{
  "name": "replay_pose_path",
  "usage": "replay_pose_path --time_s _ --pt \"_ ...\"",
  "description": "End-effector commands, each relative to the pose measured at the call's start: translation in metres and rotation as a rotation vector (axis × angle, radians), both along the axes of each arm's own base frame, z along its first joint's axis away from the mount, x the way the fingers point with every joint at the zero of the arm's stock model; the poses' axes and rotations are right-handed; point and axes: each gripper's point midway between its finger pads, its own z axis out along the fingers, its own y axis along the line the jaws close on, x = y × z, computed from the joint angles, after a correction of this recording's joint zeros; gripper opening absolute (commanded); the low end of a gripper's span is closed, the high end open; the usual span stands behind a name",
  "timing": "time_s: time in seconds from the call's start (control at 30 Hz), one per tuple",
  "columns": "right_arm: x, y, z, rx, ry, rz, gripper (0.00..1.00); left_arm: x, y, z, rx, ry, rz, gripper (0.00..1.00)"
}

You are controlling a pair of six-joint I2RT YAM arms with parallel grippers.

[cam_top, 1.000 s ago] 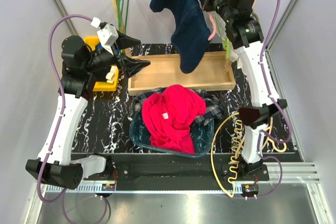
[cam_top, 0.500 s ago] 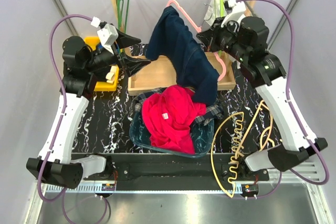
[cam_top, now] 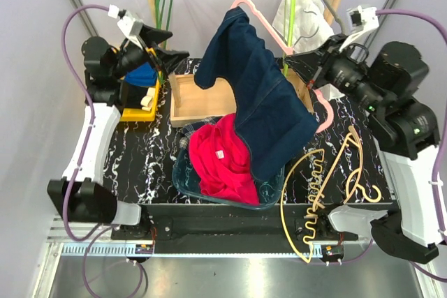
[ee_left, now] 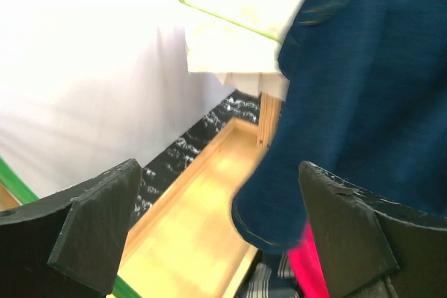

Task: Remove the skirt from the hanger

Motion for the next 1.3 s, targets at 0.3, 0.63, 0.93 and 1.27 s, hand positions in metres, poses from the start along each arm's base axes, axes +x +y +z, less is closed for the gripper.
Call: replay_pose_path --time_s 0.3,0.63,0.93,1.27 --pt "-0.018 0.005 0.05 0.104 -0.112 0.066 0.0 -0.098 -0.057 0.048 -0.063 0.033 -0.581 0.99" --pt "-0.016 0.011 0.059 0.12 -0.124 0.093 0.0 -0.118 -0.07 0.028 -0.031 0.058 -0.652 0.99" --pt "-0.023 0.009 0.056 0.125 -0.103 0.101 0.0 -0.097 -0.058 0.054 -0.058 -0.038 -0.57 0.99" --pt "-0.028 0.01 0.049 0.124 -0.085 0.118 0.0 -0.093 -0.031 0.084 -0.087 -0.106 -0.461 0.99"
